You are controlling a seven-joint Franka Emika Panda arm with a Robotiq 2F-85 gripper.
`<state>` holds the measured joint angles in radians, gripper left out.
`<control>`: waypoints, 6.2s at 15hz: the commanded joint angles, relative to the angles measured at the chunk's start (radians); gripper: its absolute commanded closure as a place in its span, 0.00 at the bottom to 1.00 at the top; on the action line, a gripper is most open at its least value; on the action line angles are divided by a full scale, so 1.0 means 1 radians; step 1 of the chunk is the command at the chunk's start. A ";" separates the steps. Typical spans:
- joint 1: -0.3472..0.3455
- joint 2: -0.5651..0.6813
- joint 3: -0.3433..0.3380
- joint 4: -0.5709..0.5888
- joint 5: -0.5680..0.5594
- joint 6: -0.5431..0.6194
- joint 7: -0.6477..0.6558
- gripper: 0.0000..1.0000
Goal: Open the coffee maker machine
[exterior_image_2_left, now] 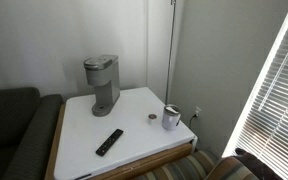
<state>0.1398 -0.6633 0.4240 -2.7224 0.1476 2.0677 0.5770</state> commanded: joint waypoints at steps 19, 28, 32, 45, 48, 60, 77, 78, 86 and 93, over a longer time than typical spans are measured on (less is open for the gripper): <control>-0.024 0.198 -0.071 -0.036 -0.010 0.566 0.009 0.00; 0.016 0.349 -0.208 0.005 -0.102 0.779 -0.416 0.00; 0.124 0.487 -0.388 0.118 0.023 0.824 -0.693 0.00; 0.201 0.557 -0.440 0.138 0.142 0.963 -0.843 0.00; 0.357 0.600 -0.544 0.219 0.334 0.958 -1.092 0.00; 0.372 0.809 -0.712 0.510 0.630 0.633 -1.811 0.00; 0.347 1.104 -0.622 0.715 0.807 1.011 -1.778 0.95; 0.347 1.104 -0.620 0.719 0.810 1.011 -1.777 1.00; 0.323 1.062 -0.587 0.720 0.907 0.957 -1.777 1.00; 0.351 1.015 -0.623 0.679 0.868 0.911 -1.739 1.00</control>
<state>0.4868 0.4076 -0.1912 -2.0114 1.0261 3.0196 -1.1724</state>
